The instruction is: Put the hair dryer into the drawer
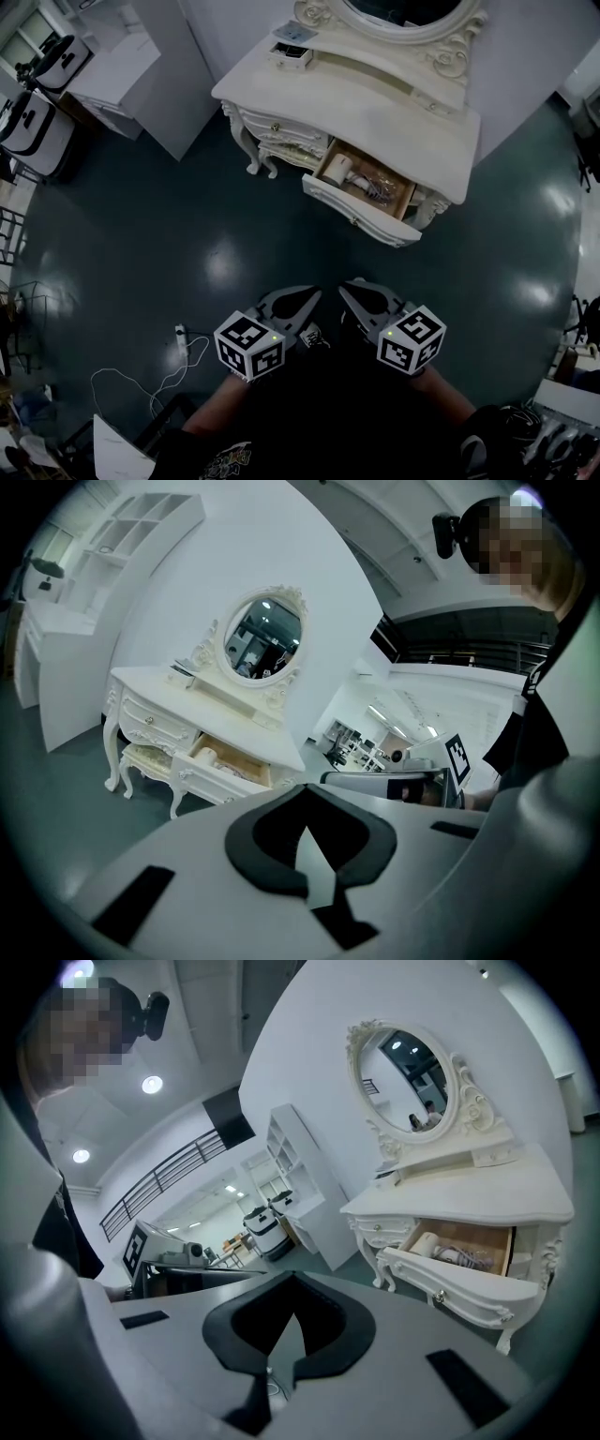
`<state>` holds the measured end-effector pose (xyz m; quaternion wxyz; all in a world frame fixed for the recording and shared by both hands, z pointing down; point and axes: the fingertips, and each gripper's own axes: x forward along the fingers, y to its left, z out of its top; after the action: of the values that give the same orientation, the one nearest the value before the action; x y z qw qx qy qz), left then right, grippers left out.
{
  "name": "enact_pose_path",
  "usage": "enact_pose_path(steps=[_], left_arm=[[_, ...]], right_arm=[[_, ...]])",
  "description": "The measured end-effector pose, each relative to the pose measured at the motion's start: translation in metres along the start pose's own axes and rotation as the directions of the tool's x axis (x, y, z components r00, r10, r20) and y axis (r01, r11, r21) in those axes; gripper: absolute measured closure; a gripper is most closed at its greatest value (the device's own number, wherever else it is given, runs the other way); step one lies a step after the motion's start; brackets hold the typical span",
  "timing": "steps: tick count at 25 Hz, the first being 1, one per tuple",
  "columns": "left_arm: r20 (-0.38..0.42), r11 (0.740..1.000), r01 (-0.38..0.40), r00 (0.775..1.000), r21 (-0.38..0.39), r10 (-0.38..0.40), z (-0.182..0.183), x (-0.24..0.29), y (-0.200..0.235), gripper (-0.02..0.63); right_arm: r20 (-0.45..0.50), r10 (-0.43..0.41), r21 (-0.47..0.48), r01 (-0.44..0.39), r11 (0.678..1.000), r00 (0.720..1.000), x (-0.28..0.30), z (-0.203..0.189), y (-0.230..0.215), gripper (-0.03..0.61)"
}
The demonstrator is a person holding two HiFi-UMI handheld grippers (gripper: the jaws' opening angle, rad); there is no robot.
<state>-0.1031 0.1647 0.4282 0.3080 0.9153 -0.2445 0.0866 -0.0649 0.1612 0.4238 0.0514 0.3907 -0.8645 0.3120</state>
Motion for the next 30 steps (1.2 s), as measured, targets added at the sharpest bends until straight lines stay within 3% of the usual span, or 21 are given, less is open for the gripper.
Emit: enact_pose_path(steps=[30], left_arm=[[-0.019,0.999,0.028,0.999,0.028,-0.028,-0.011,0.001,-0.018,0.611]], right_arm=[[0.008,-0.013,-0.011,0.013,1.000,1.000,-0.015,-0.013,0.006,0.549]])
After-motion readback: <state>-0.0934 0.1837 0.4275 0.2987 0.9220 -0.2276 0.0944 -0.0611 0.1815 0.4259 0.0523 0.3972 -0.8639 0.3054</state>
